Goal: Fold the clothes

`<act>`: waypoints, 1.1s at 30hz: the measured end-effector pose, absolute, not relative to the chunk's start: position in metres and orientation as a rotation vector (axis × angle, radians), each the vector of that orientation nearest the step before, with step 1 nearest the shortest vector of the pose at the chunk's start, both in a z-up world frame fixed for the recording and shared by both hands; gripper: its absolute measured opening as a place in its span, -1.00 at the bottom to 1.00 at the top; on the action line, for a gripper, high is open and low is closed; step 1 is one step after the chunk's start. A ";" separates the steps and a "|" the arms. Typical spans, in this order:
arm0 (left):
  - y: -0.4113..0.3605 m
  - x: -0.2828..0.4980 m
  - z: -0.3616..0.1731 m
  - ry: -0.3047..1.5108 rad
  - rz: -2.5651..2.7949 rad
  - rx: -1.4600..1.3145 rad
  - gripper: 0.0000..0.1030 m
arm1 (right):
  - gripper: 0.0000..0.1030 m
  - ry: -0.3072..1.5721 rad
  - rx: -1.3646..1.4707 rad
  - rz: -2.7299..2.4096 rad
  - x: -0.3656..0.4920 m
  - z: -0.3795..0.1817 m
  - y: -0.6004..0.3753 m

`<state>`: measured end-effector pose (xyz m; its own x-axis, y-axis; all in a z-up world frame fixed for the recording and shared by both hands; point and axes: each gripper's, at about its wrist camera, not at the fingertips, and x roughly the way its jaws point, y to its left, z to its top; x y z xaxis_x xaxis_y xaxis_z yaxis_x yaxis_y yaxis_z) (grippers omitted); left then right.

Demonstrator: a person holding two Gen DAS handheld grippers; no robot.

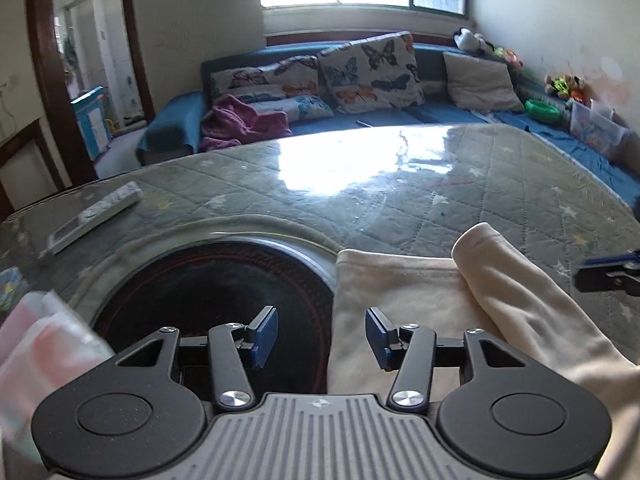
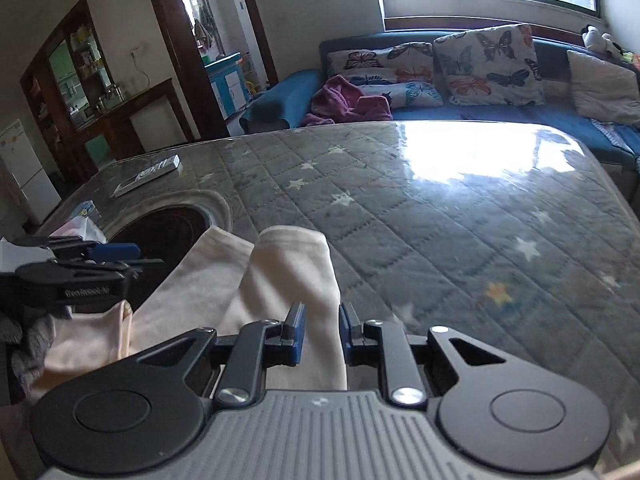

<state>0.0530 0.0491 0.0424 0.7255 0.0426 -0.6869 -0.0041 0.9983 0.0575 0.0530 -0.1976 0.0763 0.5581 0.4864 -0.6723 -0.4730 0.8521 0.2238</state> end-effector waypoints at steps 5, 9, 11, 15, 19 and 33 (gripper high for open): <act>0.047 0.077 0.032 0.777 0.014 0.069 0.01 | -0.65 0.824 0.067 0.588 0.081 0.064 -0.188; 0.048 0.091 0.025 0.785 0.008 0.068 0.01 | -0.65 0.847 0.095 0.603 0.098 0.055 -0.181; 0.049 0.095 0.023 0.788 -0.005 0.059 0.00 | -0.64 0.856 0.134 0.608 0.105 0.052 -0.184; 0.046 0.099 0.020 0.781 -0.038 0.062 -0.24 | -0.63 0.874 0.194 0.624 0.114 0.047 -0.189; 0.045 0.099 0.018 0.767 -0.071 0.049 -0.74 | -0.77 0.873 0.202 0.645 0.113 0.045 -0.190; 0.077 0.104 0.028 0.690 0.059 0.032 -0.90 | -0.96 0.720 0.104 0.406 0.112 0.056 -0.203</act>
